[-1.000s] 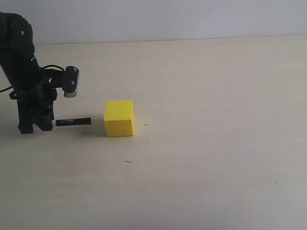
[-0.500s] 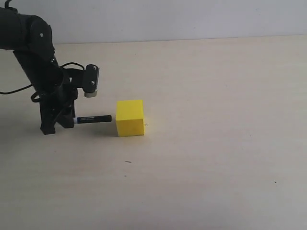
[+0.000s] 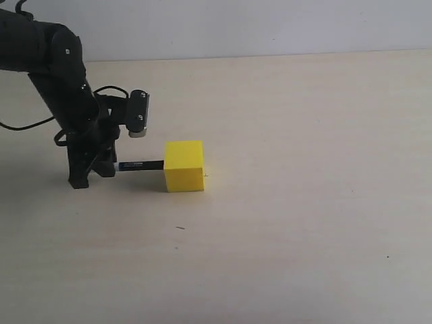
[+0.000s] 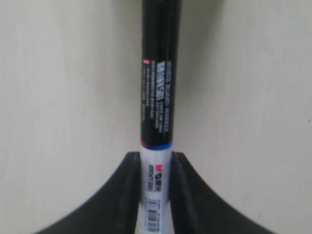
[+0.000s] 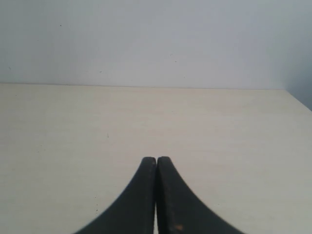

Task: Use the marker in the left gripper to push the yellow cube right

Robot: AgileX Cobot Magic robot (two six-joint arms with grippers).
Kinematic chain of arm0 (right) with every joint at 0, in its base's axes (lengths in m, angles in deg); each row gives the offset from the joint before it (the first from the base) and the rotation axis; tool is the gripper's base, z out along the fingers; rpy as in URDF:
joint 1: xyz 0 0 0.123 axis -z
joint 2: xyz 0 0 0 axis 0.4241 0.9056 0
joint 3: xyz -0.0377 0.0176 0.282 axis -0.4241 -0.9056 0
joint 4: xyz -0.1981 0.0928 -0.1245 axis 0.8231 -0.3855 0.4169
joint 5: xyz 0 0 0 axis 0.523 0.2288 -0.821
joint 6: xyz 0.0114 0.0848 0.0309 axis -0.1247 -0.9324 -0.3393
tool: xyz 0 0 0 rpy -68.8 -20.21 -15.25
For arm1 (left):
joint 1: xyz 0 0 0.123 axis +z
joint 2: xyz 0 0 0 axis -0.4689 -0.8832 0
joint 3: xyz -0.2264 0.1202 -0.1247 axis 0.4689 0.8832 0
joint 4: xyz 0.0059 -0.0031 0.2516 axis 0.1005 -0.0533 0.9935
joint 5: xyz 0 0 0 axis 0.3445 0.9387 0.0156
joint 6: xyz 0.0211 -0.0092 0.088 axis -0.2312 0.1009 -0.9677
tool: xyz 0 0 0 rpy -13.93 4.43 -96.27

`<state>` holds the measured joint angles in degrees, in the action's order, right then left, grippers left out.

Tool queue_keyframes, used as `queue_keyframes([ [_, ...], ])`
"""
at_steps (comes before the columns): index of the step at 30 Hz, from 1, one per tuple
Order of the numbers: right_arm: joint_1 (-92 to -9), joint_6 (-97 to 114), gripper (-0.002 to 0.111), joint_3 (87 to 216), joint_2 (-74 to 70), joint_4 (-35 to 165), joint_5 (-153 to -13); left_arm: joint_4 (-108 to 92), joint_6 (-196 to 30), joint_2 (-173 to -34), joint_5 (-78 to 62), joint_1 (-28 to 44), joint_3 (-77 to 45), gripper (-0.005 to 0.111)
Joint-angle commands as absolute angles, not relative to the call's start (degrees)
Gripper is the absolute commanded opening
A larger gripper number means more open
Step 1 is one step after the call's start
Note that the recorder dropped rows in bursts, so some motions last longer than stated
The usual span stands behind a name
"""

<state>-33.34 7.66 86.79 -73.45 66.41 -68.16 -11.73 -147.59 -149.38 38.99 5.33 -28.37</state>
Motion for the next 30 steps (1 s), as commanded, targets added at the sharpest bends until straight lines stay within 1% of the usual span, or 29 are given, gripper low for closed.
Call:
queue_keyframes([
  [1, -33.1, 7.7, 0.000, 86.5, -73.8, 66.4, -68.2, -11.3, -147.2, -149.0, 38.5, 4.7, -28.8, 0.000],
  [10, -33.1, 7.7, 0.000, 86.5, -73.8, 66.4, -68.2, -11.2, -147.0, -149.0, 41.7, 8.0, -28.8, 0.000],
  [30, -33.1, 7.7, 0.000, 86.5, -73.8, 66.4, -68.2, -11.3, -147.0, -149.0, 41.0, 8.0, -28.8, 0.000],
])
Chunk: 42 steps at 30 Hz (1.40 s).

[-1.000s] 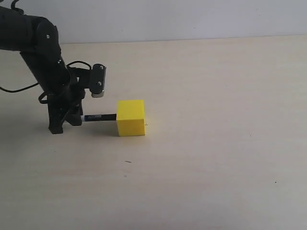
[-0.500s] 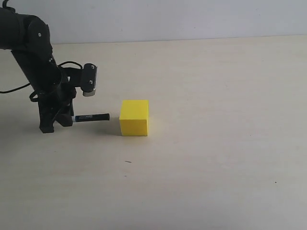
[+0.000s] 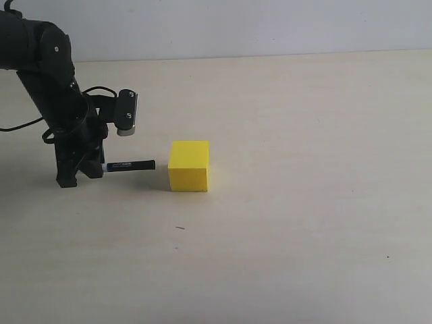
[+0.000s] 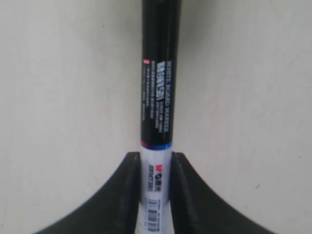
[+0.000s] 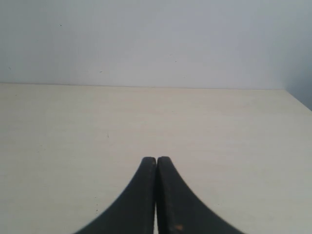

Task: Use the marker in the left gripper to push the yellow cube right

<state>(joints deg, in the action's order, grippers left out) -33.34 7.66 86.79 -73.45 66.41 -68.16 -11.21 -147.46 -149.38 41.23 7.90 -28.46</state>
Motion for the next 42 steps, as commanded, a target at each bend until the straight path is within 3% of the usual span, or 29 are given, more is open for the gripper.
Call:
queue_keyframes([
  [1, -33.1, 7.7, 0.000, 86.5, -73.8, 66.4, -68.2, -11.3, -147.0, -149.0, 41.0, 8.0, -28.8, 0.000],
  [42, -33.1, 7.7, 0.000, 86.5, -73.8, 66.0, -68.2, -11.0, -147.0, -149.0, 42.5, 8.0, -28.8, 0.000],
])
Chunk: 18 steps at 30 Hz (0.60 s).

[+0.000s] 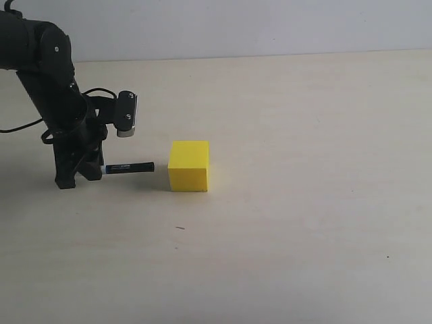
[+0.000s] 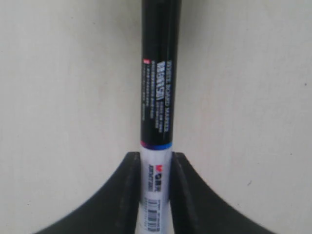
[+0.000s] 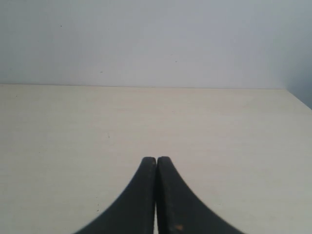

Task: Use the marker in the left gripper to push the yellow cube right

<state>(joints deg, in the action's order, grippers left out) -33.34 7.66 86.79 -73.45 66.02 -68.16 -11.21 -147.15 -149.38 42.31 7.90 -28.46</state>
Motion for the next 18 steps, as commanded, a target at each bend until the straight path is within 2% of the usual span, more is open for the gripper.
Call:
queue_keyframes([
  [1, -33.1, 7.7, 0.000, 86.5, -73.8, 66.0, -68.2, -11.0, -147.2, -149.0, 42.5, 8.0, -28.8, 0.000],
  [12, -33.1, 7.7, 0.000, 86.5, -73.8, 66.0, -68.2, -0.1, -143.0, -149.0, 42.5, 8.0, -28.8, 0.000],
  [18, -33.1, 7.7, 0.000, 86.5, -73.8, 66.0, -68.2, -3.6, -143.3, -149.0, 38.7, 7.8, -28.8, 0.000],
])
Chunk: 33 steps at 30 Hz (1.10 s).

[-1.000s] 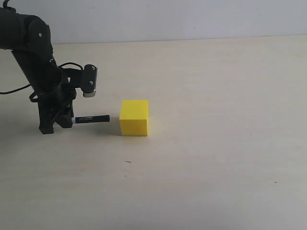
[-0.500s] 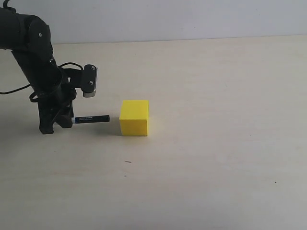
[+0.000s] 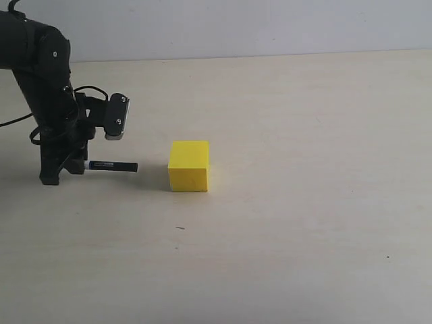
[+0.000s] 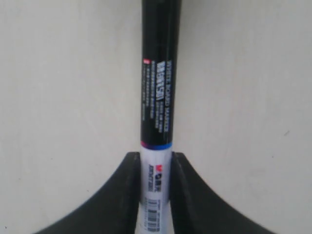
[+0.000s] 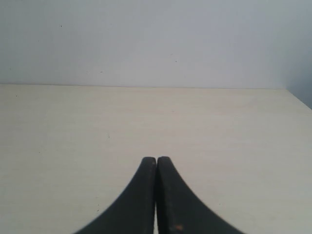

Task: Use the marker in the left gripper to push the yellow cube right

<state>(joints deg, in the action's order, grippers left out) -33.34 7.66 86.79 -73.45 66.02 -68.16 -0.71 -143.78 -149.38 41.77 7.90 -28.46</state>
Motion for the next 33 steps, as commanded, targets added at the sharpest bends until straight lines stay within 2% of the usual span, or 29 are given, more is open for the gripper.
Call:
queue_keyframes([
  [1, -33.1, 7.7, 0.000, 86.5, -73.8, 66.0, -68.2, -5.0, -144.0, -149.0, 37.8, 7.4, -28.8, 0.000],
  [9, -33.1, 7.7, 0.000, 86.5, -73.8, 66.0, -68.2, -6.0, -145.7, -150.4, 35.0, 1.1, -28.9, 0.000],
  [20, -33.1, 7.7, 0.000, 86.5, -73.8, 66.0, -68.2, -5.5, -144.0, -150.0, 40.2, 6.3, -28.9, 0.000],
  [28, -33.1, 7.7, 0.000, 86.5, -73.8, 66.0, -68.2, -7.5, -145.0, -150.3, 33.1, -3.1, -28.9, 0.000],
  [33, -33.1, 7.7, 0.000, 86.5, -73.8, 66.0, -68.2, -7.1, -143.2, -150.3, 33.3, -3.4, -29.6, 0.000],
])
